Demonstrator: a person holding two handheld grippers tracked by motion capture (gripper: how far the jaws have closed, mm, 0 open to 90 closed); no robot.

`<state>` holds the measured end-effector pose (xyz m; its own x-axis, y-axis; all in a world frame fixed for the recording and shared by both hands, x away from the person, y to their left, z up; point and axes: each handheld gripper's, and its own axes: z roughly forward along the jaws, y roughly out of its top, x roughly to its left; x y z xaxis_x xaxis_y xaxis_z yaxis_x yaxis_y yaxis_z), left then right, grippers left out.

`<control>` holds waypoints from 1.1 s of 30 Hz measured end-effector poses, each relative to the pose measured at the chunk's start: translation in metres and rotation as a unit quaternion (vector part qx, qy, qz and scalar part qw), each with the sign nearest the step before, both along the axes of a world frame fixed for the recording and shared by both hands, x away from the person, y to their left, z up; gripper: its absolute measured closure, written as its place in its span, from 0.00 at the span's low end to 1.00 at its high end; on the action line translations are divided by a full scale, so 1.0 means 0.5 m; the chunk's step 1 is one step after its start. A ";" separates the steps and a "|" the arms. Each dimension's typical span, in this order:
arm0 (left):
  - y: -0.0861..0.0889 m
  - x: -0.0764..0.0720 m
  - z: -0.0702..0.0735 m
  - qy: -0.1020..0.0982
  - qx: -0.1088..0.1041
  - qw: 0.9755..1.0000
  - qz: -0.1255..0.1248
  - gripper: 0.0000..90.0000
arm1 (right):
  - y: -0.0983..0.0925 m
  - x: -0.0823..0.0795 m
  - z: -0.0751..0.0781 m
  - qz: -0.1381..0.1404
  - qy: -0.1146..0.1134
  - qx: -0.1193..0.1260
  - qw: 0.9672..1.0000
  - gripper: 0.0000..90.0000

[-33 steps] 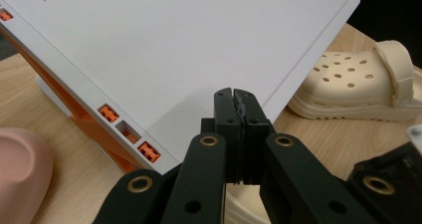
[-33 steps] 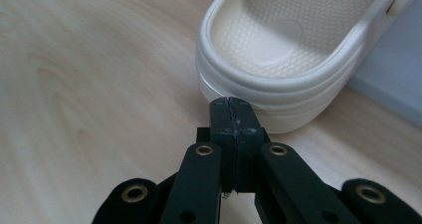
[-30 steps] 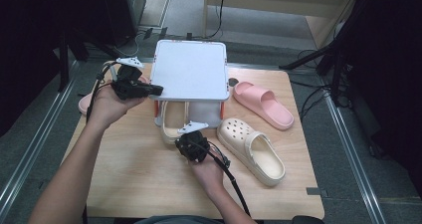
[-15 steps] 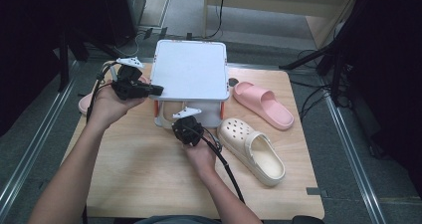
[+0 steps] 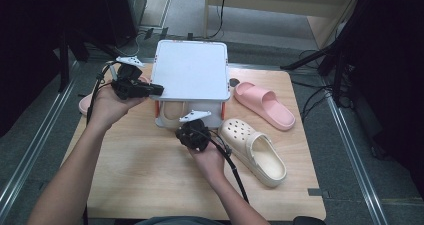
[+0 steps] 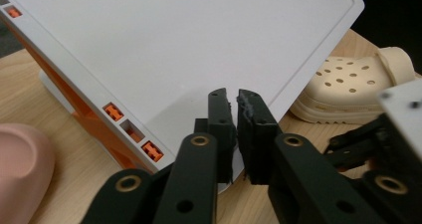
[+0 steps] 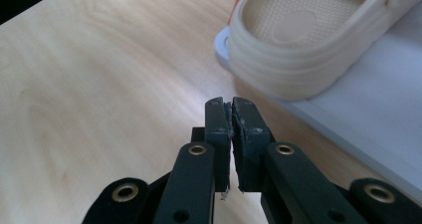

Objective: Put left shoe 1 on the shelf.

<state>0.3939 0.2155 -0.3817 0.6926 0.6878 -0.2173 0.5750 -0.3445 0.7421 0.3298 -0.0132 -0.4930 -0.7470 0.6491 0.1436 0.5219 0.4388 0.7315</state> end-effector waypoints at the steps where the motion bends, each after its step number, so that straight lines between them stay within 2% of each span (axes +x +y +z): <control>1: 0.001 -0.002 0.005 0.008 -0.010 1.000 -0.001 0.85 | -0.017 -0.015 0.017 0.008 -0.002 0.000 1.000 0.94; 2: 0.001 -0.002 0.005 0.008 -0.010 1.000 -0.001 0.80 | -0.017 -0.015 0.017 0.008 -0.002 0.000 1.000 0.94; 3: 0.001 -0.007 0.014 0.014 -0.028 0.999 -0.005 0.73 | -0.038 -0.026 0.034 0.020 -0.008 0.004 1.000 0.90; 5: 0.000 -0.015 0.023 0.012 -0.033 0.999 -0.005 0.66 | -0.060 -0.036 0.052 0.024 -0.008 0.008 1.000 0.88; 7: -0.003 -0.025 0.030 0.006 -0.030 1.000 -0.006 0.60 | -0.083 -0.047 0.066 0.026 -0.016 0.011 0.999 0.86; 8: -0.003 -0.025 0.030 0.006 -0.030 1.000 -0.006 0.58 | -0.083 -0.047 0.066 0.026 -0.016 0.011 0.999 0.86; 10: -0.007 -0.036 0.034 0.002 -0.023 1.000 -0.008 0.56 | -0.107 -0.057 0.078 0.025 -0.013 0.018 0.999 0.83; 11: -0.010 -0.047 0.036 -0.005 -0.025 1.000 -0.009 0.52 | -0.129 -0.065 0.086 0.032 -0.012 0.020 0.999 0.79; 12: -0.010 -0.047 0.036 -0.005 -0.025 1.000 -0.009 0.50 | -0.129 -0.065 0.086 0.032 -0.012 0.020 0.999 0.79; 14: -0.013 -0.055 0.035 -0.006 -0.023 1.000 -0.008 0.49 | -0.153 -0.074 0.091 0.034 -0.021 0.013 0.999 0.78; 15: -0.015 -0.063 0.034 -0.001 -0.022 1.000 -0.007 0.47 | -0.170 -0.078 0.092 0.036 -0.021 0.016 0.999 0.78; 17: -0.015 -0.068 0.033 -0.001 -0.025 1.000 -0.007 0.47 | -0.180 -0.080 0.094 0.032 -0.018 0.015 0.999 0.78; 18: -0.014 -0.073 0.032 -0.001 -0.028 1.000 -0.007 0.46 | -0.200 -0.081 0.096 0.033 -0.014 0.014 0.999 0.78; 22: -0.013 -0.092 0.027 -0.003 -0.021 1.000 -0.002 0.44 | -0.234 -0.084 0.104 0.027 -0.020 0.014 0.999 0.79; 23: -0.013 -0.096 0.025 -0.004 -0.023 1.000 -0.001 0.43 | -0.259 -0.083 0.111 0.021 -0.025 0.021 0.999 0.79; 24: -0.013 -0.100 0.023 -0.002 -0.023 1.000 0.000 0.43 | -0.259 -0.083 0.111 0.021 -0.025 0.021 0.999 0.79; 27: -0.015 -0.111 0.017 -0.001 -0.021 1.000 0.003 0.42 | -0.300 -0.075 0.117 0.009 -0.022 0.024 0.999 0.79; 33: -0.017 -0.137 -0.002 -0.006 -0.017 1.000 0.005 0.42 | -0.336 -0.058 0.113 0.001 -0.023 0.020 1.000 0.75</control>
<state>0.3252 0.2070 -0.3829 0.6886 0.6870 -0.2321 0.5688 -0.3131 0.7605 0.3008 -0.1814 -0.4364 -0.7545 0.6423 0.1350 0.4862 0.4089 0.7723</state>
